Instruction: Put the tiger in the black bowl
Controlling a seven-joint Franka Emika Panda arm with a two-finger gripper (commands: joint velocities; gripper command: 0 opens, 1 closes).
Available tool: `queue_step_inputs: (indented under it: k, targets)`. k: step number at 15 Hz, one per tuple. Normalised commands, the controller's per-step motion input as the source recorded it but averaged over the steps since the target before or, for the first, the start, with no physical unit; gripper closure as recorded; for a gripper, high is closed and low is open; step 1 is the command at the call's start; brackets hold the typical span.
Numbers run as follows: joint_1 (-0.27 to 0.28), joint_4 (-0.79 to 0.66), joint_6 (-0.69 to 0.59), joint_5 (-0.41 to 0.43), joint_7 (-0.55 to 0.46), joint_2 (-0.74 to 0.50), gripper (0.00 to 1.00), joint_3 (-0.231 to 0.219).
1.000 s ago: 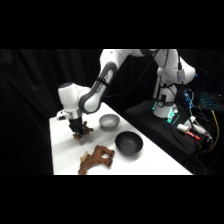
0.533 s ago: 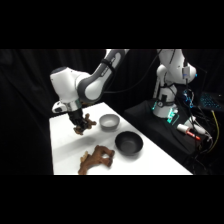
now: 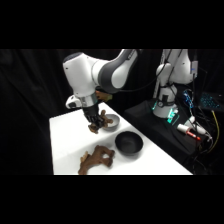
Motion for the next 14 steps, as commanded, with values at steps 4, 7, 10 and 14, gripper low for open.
queue_step_inputs:
  k: [4, 7, 10, 14]
  targets:
    - [0.089, -0.62, 0.34, 0.117, 0.21, -0.40, 0.92, 0.036]
    - [0.042, -0.44, 0.42, 0.144, 0.12, -0.17, 0.92, 0.026]
    - [0.026, -0.31, 0.35, 0.125, 0.07, -0.08, 0.92, 0.025]
    - [0.012, -0.19, 0.23, 0.143, 0.03, -0.06, 0.92, 0.045]
